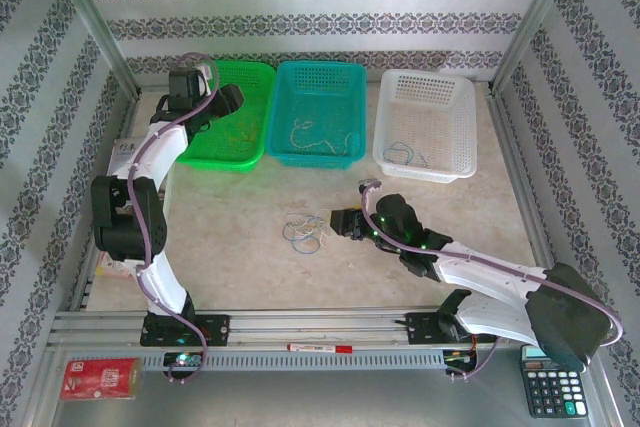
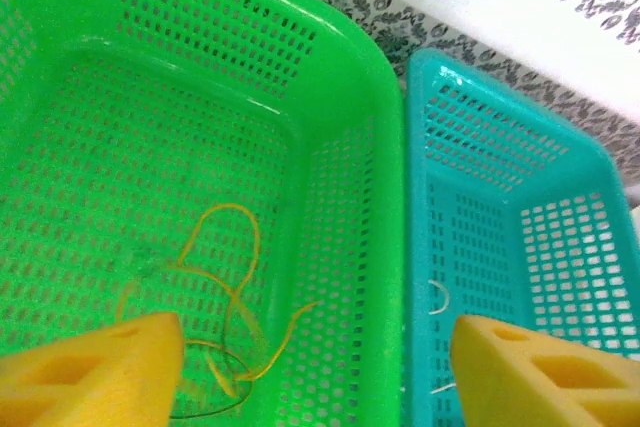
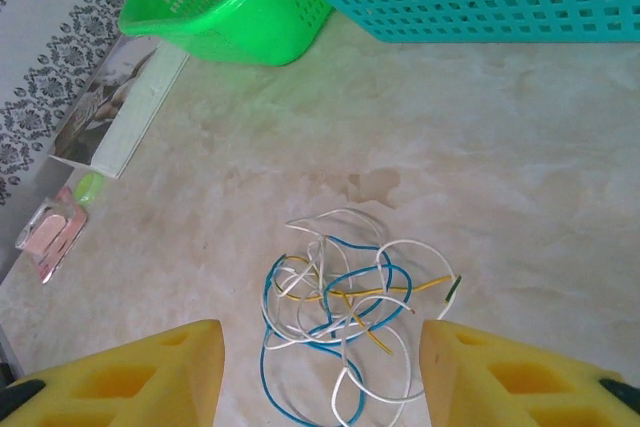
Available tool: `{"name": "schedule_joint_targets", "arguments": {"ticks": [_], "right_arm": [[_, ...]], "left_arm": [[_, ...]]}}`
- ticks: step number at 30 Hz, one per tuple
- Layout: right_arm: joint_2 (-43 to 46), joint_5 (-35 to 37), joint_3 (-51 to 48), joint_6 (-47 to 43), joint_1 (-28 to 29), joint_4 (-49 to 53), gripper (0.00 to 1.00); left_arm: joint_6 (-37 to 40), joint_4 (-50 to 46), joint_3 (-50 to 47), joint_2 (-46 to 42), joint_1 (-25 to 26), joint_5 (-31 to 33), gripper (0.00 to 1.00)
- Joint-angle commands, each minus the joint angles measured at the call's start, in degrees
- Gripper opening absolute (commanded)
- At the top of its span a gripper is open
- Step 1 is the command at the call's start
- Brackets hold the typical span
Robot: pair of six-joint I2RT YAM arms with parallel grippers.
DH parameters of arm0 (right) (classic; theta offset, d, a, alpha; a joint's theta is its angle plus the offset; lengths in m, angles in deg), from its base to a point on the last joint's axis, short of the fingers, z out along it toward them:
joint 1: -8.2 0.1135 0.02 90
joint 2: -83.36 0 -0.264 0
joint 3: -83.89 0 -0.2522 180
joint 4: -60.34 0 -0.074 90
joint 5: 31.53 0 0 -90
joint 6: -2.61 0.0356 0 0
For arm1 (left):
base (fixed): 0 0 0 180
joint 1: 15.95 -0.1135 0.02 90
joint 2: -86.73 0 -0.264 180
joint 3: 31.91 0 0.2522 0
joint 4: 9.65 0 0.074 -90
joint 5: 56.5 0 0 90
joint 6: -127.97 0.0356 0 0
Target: Untangle the cables
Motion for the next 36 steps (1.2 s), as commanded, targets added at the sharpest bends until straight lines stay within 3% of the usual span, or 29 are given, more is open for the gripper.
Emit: {"name": "schedule_joint_targets", "arguments": {"ticks": [1, 8, 14, 18, 23, 36], "right_arm": [[-0.58, -1.44, 0.29, 0.48, -0.1, 0.18, 0.54], [-3.42, -2.02, 2.36, -1.12, 2.45, 3.73, 0.52], [-6.56, -1.43, 2.55, -0.35, 6.06, 5.03, 0.46], [-9.52, -0.55, 3.22, 0.57, 7.87, 5.01, 0.44], [-13.33, 0.23, 5.2, 0.97, 8.7, 4.94, 0.4], [-20.47, 5.32, 9.58, 1.43, 8.67, 7.36, 0.36]], "left_arm": [[-0.09, -1.39, 0.4, -4.55, -0.32, -3.15, 0.81], [-4.98, 2.05, -8.37, -14.08, -0.23, -11.44, 1.0], [-17.25, 13.02, -26.06, -25.19, 0.65, -17.5, 1.0], [-24.6, 21.1, -37.78, -32.11, 3.83, -17.18, 1.0], [-28.04, 23.67, -46.66, -37.9, 8.02, -15.17, 1.0], [-29.32, 21.7, -51.55, -45.22, 9.96, -13.09, 1.0]]}}
